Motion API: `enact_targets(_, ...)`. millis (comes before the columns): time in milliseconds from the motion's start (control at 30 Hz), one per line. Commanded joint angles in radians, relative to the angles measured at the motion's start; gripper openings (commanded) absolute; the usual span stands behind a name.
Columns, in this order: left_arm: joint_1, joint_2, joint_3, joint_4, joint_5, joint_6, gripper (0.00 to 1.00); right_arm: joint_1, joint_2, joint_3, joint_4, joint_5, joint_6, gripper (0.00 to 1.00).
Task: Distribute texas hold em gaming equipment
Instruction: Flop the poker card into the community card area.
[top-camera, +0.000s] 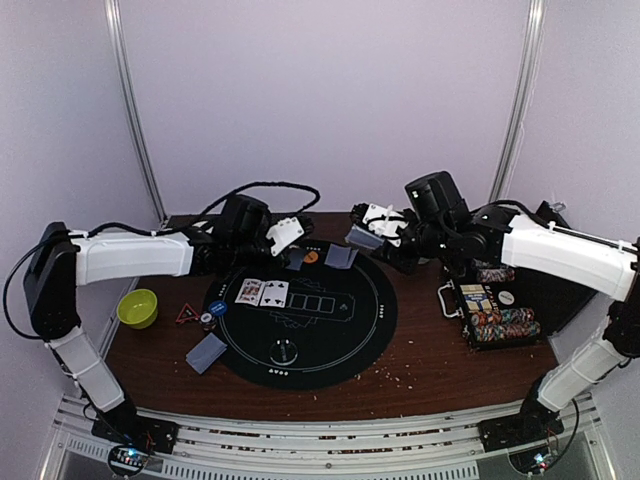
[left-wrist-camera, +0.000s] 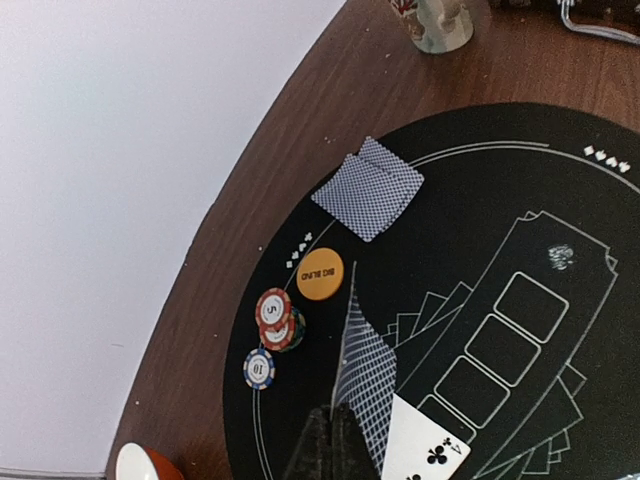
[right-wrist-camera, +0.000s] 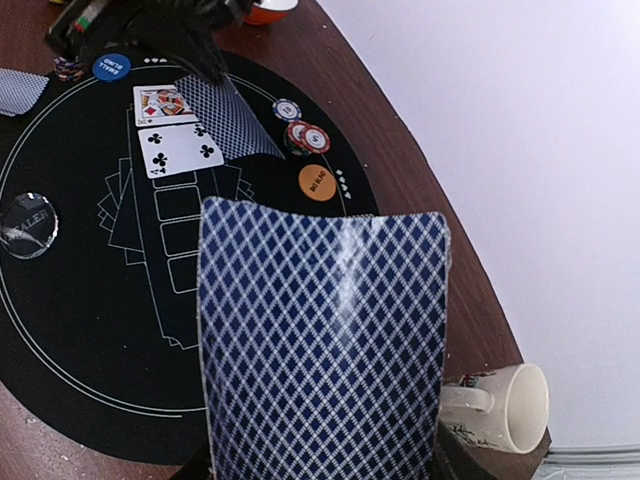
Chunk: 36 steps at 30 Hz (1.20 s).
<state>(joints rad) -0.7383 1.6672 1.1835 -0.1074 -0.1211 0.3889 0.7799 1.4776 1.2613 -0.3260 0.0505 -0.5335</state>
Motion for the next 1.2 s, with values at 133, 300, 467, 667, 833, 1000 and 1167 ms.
enact_targets(133,-0.104,0.177,-0.046,0.348,-0.314,0.287,0.00,-0.049,-0.082,-0.050,-0.001,0.006,0.055,0.48)
enact_targets(300,-0.167,0.273,-0.108,0.476,-0.437,0.417,0.00,-0.061,-0.098,-0.063,0.008,-0.008,0.059,0.48)
enact_targets(467,-0.218,0.307,-0.185,0.522,-0.467,0.503,0.00,-0.065,-0.097,-0.061,0.012,-0.023,0.061,0.48)
enact_targets(667,-0.230,0.297,-0.210,0.381,-0.346,0.441,0.00,-0.067,-0.096,-0.063,0.018,-0.028,0.059,0.48)
enact_targets(833,-0.229,0.326,-0.182,0.309,-0.316,0.378,0.00,-0.067,-0.093,-0.065,0.021,-0.032,0.060,0.48)
enact_targets(1000,-0.224,0.341,-0.166,0.274,-0.325,0.364,0.00,-0.067,-0.097,-0.063,0.018,-0.028,0.058,0.48)
enact_targets(1167,-0.218,0.332,-0.165,0.272,-0.317,0.352,0.00,-0.067,-0.100,-0.068,0.020,-0.031,0.057,0.48)
